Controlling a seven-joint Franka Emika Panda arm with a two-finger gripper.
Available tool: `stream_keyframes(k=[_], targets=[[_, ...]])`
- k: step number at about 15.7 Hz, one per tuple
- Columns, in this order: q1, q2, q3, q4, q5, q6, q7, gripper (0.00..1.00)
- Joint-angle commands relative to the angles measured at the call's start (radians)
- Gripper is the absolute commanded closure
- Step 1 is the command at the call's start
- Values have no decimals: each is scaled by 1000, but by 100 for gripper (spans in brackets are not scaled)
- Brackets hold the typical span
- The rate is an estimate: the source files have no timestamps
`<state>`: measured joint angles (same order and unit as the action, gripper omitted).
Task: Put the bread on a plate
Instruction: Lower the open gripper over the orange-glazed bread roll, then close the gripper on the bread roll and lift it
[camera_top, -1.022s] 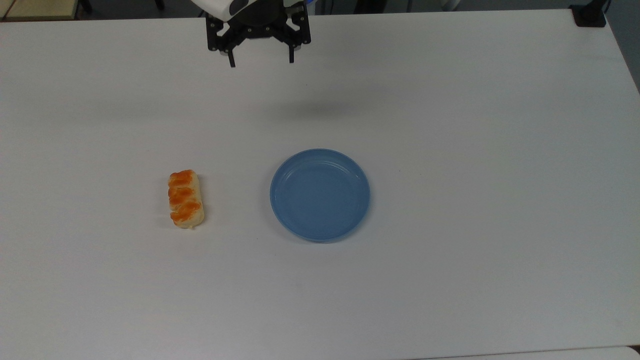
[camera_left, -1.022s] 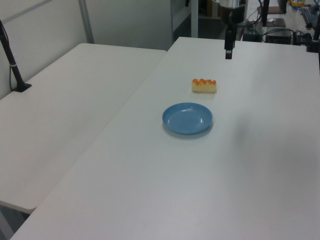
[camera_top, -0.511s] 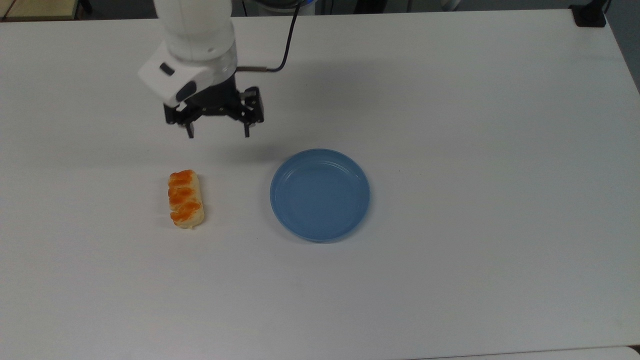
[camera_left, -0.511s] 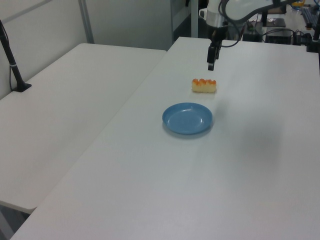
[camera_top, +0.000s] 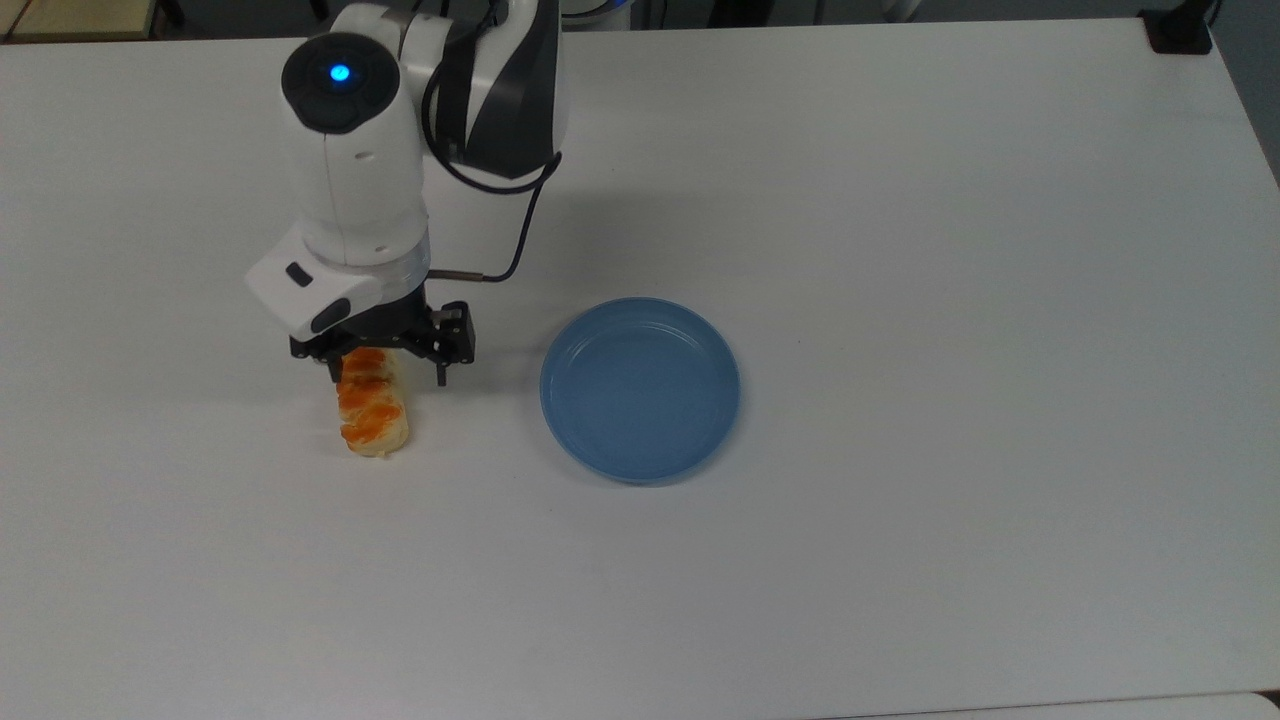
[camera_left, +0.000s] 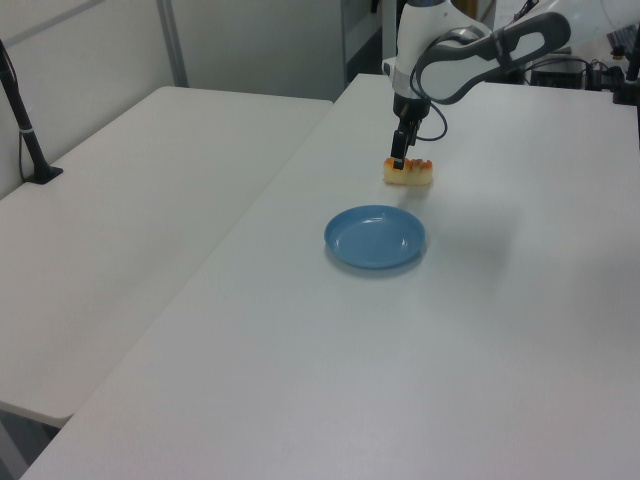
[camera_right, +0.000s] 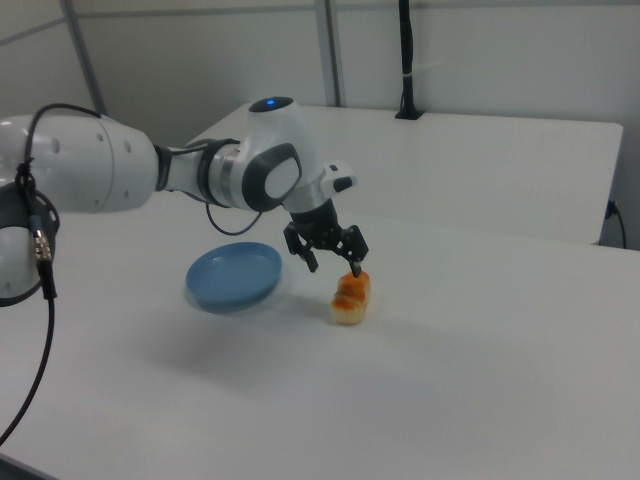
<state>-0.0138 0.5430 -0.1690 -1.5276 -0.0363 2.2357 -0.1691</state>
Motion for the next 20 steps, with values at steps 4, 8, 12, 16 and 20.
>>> stream_keyframes(k=[4, 8, 12, 16, 20], targets=[[3, 118, -44, 44, 7, 108, -21, 0], [6, 127, -43, 41, -16, 116, -21, 41], [8, 77, -41, 35, -1, 101, -40, 73], [27, 9, -30, 27, 41, 21, -35, 72], [150, -25, -26, 32, 113, -83, 44, 72]])
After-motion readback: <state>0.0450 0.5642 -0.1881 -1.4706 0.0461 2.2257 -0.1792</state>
